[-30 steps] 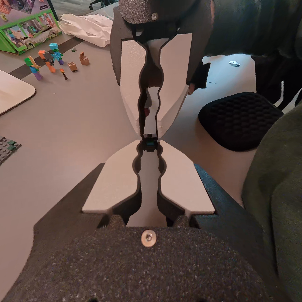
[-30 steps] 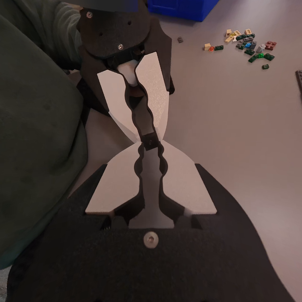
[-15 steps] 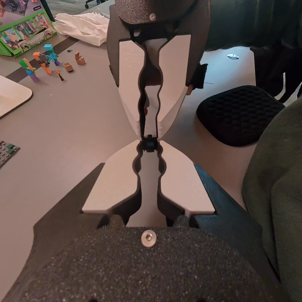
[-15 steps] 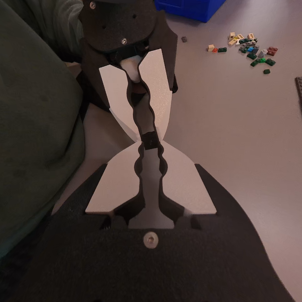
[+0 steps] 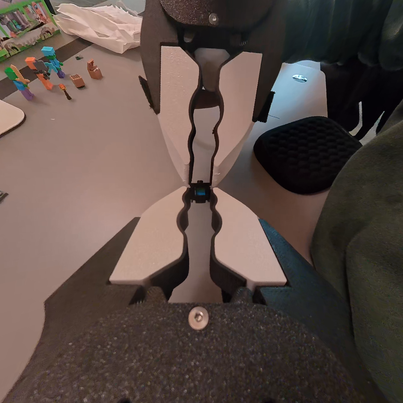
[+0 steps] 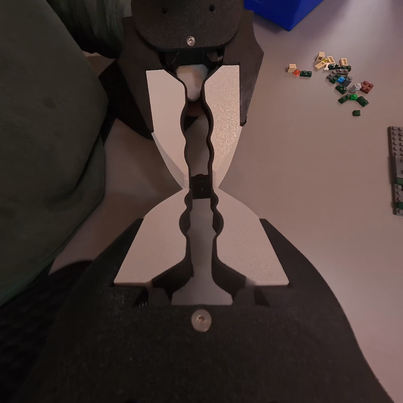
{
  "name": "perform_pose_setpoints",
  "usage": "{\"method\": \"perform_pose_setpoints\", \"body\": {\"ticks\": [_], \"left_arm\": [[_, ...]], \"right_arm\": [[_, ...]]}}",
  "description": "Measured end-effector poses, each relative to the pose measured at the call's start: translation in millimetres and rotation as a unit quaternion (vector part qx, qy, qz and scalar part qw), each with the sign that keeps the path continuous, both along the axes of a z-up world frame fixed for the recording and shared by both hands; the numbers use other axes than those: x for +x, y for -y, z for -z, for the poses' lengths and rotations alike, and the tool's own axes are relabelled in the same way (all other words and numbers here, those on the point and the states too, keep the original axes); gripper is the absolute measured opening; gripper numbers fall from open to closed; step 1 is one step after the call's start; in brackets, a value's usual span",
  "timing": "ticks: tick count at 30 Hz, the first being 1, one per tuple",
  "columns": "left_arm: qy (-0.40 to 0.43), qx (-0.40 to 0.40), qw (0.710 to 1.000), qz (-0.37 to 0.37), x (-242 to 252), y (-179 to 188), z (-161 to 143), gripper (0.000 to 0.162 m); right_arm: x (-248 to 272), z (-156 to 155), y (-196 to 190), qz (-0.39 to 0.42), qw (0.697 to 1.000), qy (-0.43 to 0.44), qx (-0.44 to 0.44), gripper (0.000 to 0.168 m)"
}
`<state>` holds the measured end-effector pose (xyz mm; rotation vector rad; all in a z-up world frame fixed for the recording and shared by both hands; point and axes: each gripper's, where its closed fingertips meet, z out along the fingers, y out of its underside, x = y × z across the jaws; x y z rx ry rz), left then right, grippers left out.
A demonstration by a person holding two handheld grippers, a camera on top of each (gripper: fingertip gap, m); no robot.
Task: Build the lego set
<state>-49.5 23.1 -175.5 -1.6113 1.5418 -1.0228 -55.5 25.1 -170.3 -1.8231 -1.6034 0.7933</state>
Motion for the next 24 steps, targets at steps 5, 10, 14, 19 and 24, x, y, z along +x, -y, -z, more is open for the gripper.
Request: {"method": "perform_pose_setpoints", "body": {"ticks": [5, 10, 14, 19, 24], "left_arm": [[-0.002, -0.021, 1.000, 0.008, -0.4, 3.2, 0.3, 0.016], [-0.006, -0.016, 1.000, 0.010, 0.2, 4.8, 1.0, 0.016], [-0.006, -0.016, 1.000, 0.011, 0.2, 5.2, 1.2, 0.016], [-0.001, -0.001, 1.000, 0.006, -0.5, 2.2, -0.9, 0.016], [0.029, 0.053, 0.998, 0.011, -4.8, 2.8, -8.6, 0.016]], "right_arm": [[-0.3, 0.5, 2.7, -0.010, 1.000, 0.002, 0.011, 0.015], [0.2, 1.1, 4.1, -0.016, 1.000, 0.008, 0.012, 0.015], [0.2, 1.1, 4.1, -0.015, 1.000, 0.010, 0.013, 0.015], [0.7, -6.4, 3.8, 0.002, 1.000, -0.018, -0.014, 0.020], [10.5, -26.4, -0.4, 0.090, 0.957, -0.178, -0.211, 0.037]]}}
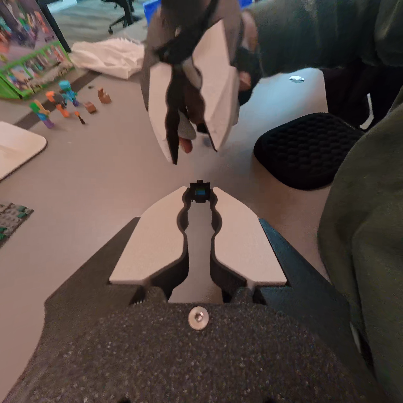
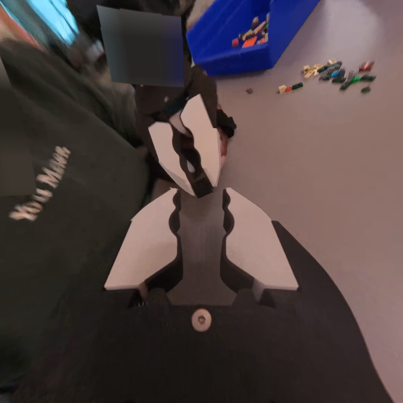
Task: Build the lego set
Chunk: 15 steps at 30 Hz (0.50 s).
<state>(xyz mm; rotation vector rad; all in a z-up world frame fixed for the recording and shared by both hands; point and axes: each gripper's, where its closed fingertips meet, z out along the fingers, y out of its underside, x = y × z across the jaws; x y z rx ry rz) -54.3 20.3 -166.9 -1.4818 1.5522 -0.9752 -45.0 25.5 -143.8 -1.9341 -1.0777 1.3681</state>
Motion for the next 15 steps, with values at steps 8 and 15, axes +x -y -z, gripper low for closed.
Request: {"method": "perform_pose_setpoints", "body": {"ticks": [8, 15], "left_arm": [[0.134, 0.178, 0.974, 0.038, -0.6, 24.9, -41.2, 0.016], [0.162, 0.264, 0.950, 0.025, 1.1, 29.7, -49.7, 0.016]], "right_arm": [[-13.8, -15.9, 28.0, 0.005, 0.938, -0.219, -0.268, 0.041], [-28.3, -36.9, 38.5, -0.025, 0.930, -0.268, -0.251, 0.029]]}}
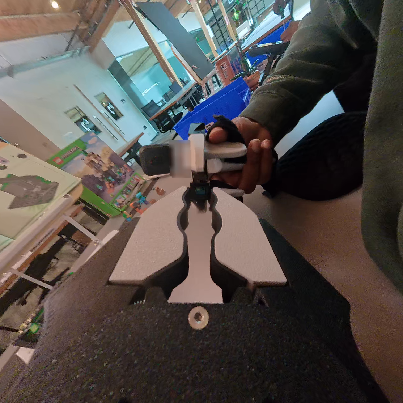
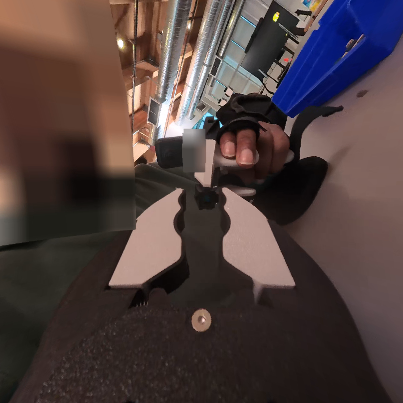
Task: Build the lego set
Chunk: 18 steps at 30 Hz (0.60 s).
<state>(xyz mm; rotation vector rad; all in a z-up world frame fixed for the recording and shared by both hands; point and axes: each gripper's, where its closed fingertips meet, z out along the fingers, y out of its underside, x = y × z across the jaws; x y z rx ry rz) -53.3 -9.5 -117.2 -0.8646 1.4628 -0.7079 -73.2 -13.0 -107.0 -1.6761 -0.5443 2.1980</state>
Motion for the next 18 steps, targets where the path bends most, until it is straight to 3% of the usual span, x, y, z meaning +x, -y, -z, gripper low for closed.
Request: {"method": "perform_pose_setpoints", "body": {"ticks": [4, 7, 10, 14, 18], "left_arm": [[0.010, 0.014, 1.000, -0.004, -0.2, 0.3, -2.4, 0.016], [0.012, -0.006, 1.000, 0.006, -0.3, 1.0, -1.4, 0.019], [0.013, -0.096, 0.995, 0.035, -3.7, 0.4, -2.4, 0.042], [0.002, -0.235, 0.969, 0.076, -8.3, 0.0, -2.3, 0.037], [-0.014, -0.256, 0.963, 0.080, -7.0, 2.2, 0.8, 0.029]], "right_arm": [[-0.3, 0.2, -1.0, 0.012, 1.000, -0.010, 0.016, 0.020], [0.0, 1.4, 0.0, 0.029, 0.996, 0.010, 0.088, 0.019], [1.5, 5.3, -1.0, 0.054, 0.980, 0.057, 0.186, 0.019], [0.3, 15.5, -2.9, 0.089, 0.921, 0.142, 0.352, 0.019], [1.1, 16.5, -7.2, 0.117, 0.864, 0.179, 0.456, 0.018]]}}
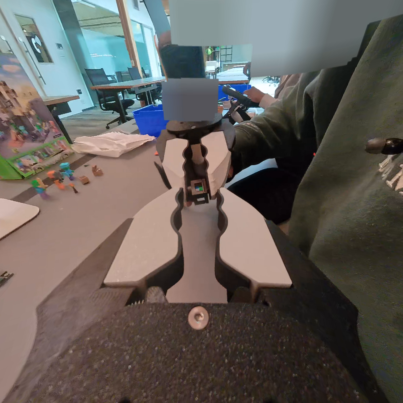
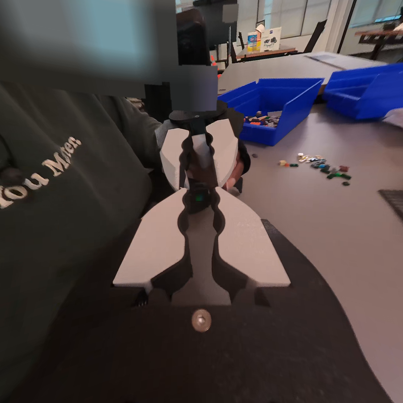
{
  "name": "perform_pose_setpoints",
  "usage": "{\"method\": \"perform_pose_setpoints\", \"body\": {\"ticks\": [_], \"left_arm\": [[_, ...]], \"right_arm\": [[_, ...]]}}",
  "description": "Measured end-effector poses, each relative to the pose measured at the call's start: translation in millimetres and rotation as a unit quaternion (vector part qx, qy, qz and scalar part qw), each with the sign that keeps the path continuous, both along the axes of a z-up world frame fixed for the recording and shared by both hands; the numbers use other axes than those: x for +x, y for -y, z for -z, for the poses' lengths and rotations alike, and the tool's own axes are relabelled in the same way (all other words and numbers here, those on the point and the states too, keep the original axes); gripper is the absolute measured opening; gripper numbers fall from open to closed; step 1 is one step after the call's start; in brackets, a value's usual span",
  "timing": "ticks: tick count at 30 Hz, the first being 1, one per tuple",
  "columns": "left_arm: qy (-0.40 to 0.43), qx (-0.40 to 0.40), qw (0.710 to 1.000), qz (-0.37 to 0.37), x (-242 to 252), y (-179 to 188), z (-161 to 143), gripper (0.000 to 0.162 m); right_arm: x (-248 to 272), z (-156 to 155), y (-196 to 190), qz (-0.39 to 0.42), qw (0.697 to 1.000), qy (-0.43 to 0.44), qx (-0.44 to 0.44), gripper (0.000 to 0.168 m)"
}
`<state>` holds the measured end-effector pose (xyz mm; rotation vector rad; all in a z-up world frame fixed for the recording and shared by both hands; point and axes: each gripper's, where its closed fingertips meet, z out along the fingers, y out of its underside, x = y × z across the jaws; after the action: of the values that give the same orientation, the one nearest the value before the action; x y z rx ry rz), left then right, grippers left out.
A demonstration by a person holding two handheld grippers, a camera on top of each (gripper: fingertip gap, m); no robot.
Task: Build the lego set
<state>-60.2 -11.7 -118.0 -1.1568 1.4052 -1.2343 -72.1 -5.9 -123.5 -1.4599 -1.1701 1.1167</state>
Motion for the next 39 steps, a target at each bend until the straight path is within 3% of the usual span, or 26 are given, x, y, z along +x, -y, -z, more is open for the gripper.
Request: {"method": "perform_pose_setpoints", "body": {"ticks": [5, 26, 39], "left_arm": [[-0.003, 0.000, 1.000, 0.006, -1.7, 2.4, -1.5, 0.019], [0.024, 0.093, 0.995, 0.008, -5.4, 19.1, -6.2, 0.015], [0.039, 0.099, 0.994, 0.024, -7.3, 26.6, -9.8, 0.015]], "right_arm": [[-1.3, 1.8, 5.7, 0.006, 0.996, 0.041, 0.079, 0.018], [-4.5, -2.4, 20.4, 0.004, 0.976, 0.113, 0.188, 0.018], [-4.9, -4.7, 28.5, -0.019, 0.980, 0.107, 0.164, 0.018]]}}
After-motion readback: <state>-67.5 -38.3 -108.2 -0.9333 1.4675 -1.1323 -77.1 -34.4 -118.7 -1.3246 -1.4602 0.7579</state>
